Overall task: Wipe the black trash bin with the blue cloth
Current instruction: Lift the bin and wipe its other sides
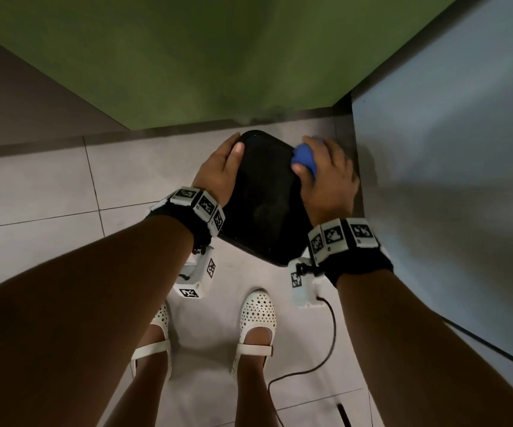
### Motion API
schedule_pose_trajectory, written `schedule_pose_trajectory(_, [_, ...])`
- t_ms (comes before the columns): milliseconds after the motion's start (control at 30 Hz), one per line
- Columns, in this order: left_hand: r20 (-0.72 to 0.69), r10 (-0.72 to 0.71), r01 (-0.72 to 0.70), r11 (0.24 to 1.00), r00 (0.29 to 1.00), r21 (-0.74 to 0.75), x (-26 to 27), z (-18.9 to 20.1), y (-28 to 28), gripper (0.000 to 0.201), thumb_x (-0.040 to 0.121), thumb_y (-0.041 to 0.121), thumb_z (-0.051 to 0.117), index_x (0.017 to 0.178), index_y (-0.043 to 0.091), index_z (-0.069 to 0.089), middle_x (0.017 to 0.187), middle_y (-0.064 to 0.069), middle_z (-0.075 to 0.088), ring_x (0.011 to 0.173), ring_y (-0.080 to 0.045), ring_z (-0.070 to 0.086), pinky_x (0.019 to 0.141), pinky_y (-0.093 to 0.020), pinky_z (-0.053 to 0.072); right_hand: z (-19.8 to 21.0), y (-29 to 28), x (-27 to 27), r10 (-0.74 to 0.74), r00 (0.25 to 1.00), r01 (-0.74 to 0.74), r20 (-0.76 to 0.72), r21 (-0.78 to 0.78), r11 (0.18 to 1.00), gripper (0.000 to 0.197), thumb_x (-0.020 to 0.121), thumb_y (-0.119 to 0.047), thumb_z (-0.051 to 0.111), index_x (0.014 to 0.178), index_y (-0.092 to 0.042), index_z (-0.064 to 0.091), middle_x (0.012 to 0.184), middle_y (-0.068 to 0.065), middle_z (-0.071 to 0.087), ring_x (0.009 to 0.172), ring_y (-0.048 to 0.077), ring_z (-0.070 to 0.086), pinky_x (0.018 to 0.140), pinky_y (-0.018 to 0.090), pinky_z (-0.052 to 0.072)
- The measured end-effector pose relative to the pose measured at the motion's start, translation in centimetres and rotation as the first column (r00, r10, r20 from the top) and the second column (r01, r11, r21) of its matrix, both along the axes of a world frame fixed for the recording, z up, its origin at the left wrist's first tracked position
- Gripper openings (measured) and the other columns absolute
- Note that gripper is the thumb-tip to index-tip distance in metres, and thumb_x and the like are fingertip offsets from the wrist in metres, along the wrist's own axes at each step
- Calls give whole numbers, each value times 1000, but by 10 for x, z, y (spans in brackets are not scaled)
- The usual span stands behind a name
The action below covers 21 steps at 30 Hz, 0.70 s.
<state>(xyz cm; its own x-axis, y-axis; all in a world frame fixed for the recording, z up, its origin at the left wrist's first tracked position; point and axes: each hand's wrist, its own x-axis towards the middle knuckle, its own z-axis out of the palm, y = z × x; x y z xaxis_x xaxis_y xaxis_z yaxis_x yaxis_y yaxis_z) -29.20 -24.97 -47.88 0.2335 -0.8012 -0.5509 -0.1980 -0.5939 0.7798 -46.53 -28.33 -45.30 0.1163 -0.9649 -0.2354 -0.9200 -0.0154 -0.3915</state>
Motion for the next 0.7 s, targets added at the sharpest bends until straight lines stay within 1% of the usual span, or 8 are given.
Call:
schedule_pose_trajectory(100, [16,-6,6,1000,1000,-11,-1,0,1,46,98,39,31,140,23,39,142,-2,47,133,-18,41,114,-33,29,-2,11,-23,-181,966,171,184,68,983,46,92,-32,51,134,-19,41,136,15,40,120,33,43,100,41,38])
schedule_pose_trajectory(200, [26,-18,19,999,999,-25,0,0,2,43,99,39,30,141,30,36,141,-3,48,132,-19,43,113,-33,31,-4,12,-14,-235,961,229,146,58,972,43,92,-30,51,132,-18,44,137,16,40,121,35,43,98,40,39])
schedule_pose_trajectory(333, [31,-59,61,997,998,-50,-1,3,2,43,100,34,28,142,30,33,141,-7,48,131,-21,44,112,-32,33,0,4,21,-37,997,30,-64,-103,994,40,90,-36,50,128,-24,51,138,13,45,123,37,41,100,48,33])
schedule_pose_trajectory(433, [-15,-49,48,996,999,-76,-2,3,2,48,95,40,27,141,27,35,139,-8,49,129,-21,47,111,-34,35,2,-10,52,140,989,-141,-56,-20,990,41,93,-39,43,133,-30,43,145,3,38,130,29,34,107,45,26])
schedule_pose_trajectory(533, [-24,-30,28,996,999,-85,-3,4,4,54,90,45,28,140,27,37,139,-5,50,129,-19,47,111,-36,35,3,-21,69,225,974,-225,-35,23,974,43,93,-41,42,135,-32,40,146,0,36,131,25,32,109,45,23])
schedule_pose_trajectory(600, [-37,7,-9,998,999,-63,-2,3,3,52,91,45,30,140,30,37,139,-5,51,128,-20,47,111,-35,35,4,-16,58,169,984,-167,-55,42,985,45,93,-41,42,136,-32,37,147,2,33,132,26,30,110,47,20])
schedule_pose_trajectory(633, [-31,16,-18,998,999,-53,-1,2,3,49,93,44,31,141,32,35,140,-6,50,129,-22,46,112,-34,35,3,-9,46,78,993,-75,-83,37,996,46,93,-41,42,137,-31,35,147,5,32,133,28,29,110,48,18])
schedule_pose_trajectory(700, [15,-1,1,1000,1000,-18,-1,2,3,44,98,41,30,141,35,32,143,-4,45,133,-22,42,113,-32,31,4,10,21,-248,964,253,-95,35,967,49,93,-40,45,139,-28,33,146,12,31,133,33,30,110,50,19])
